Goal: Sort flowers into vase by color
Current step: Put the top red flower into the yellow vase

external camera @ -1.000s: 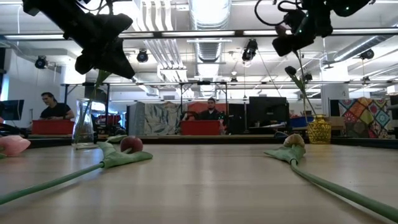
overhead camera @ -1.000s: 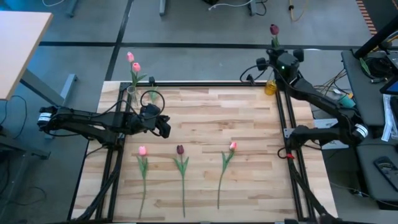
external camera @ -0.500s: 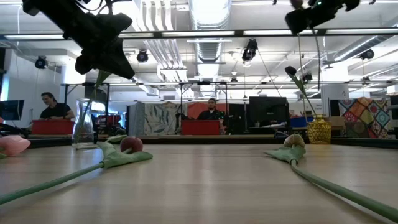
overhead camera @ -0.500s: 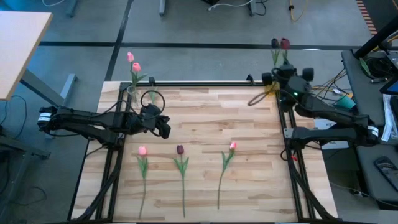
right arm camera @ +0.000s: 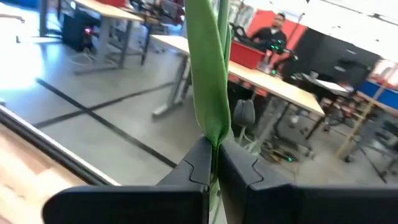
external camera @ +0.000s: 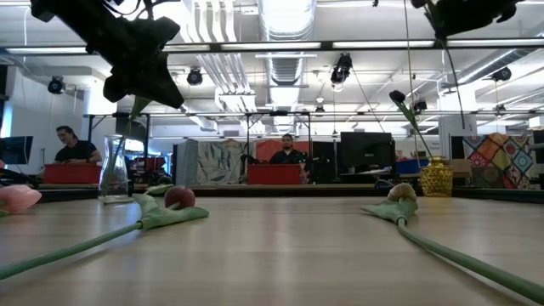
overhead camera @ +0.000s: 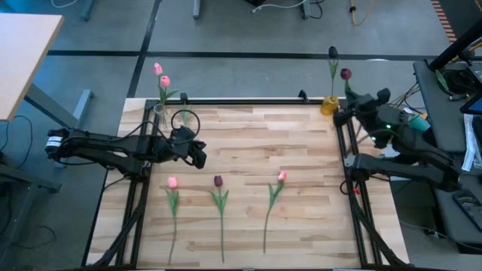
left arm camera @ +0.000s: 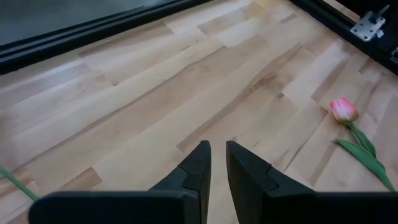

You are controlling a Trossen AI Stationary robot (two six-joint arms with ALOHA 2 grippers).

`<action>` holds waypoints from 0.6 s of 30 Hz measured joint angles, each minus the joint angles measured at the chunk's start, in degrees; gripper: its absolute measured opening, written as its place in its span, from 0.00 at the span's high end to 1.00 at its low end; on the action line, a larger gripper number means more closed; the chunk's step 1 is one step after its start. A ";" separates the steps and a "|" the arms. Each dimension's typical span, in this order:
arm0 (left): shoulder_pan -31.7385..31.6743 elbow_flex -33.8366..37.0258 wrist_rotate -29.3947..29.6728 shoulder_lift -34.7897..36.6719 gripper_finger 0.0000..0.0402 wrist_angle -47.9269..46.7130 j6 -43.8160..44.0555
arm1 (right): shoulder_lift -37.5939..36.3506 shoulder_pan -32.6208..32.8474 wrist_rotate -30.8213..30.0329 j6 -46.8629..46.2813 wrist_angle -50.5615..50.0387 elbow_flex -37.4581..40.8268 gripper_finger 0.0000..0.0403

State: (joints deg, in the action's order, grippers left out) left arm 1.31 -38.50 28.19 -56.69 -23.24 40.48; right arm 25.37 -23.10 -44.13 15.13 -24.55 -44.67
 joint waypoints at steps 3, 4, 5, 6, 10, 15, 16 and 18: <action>-0.25 0.00 -1.40 0.08 0.91 0.09 -0.47 | -0.47 -2.77 6.23 0.53 -1.69 -0.53 0.98; -0.38 -0.05 -1.85 0.13 0.91 0.10 -0.78 | -0.19 -3.97 8.99 0.96 -1.97 -0.54 0.98; -0.49 -0.26 -1.93 0.15 0.91 -0.21 -1.07 | 0.43 -5.32 12.05 1.31 -2.20 -0.51 0.98; -0.65 -0.54 -1.92 0.15 0.91 -0.44 -1.65 | 1.23 -6.76 15.44 1.41 -2.32 -0.47 0.98; -1.92 -3.05 -1.89 0.06 0.91 -2.62 -5.17 | 5.08 -12.40 27.26 2.14 -2.33 -1.04 0.98; -3.76 -4.44 -1.82 0.07 0.91 -4.87 -7.00 | 8.39 -16.84 35.35 3.95 -0.95 -3.36 0.98; -3.90 -4.36 -1.81 0.08 0.91 -4.89 -7.00 | 8.71 -17.38 36.36 4.16 -0.42 -3.95 0.98; -3.94 -4.11 -1.75 0.04 0.91 -4.88 -7.00 | 9.42 -18.24 37.18 4.95 -0.55 -5.40 0.98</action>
State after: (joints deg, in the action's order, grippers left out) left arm -2.63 -42.61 26.44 -56.65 -28.13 33.47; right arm 34.79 -41.34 -6.95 20.07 -25.10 -50.07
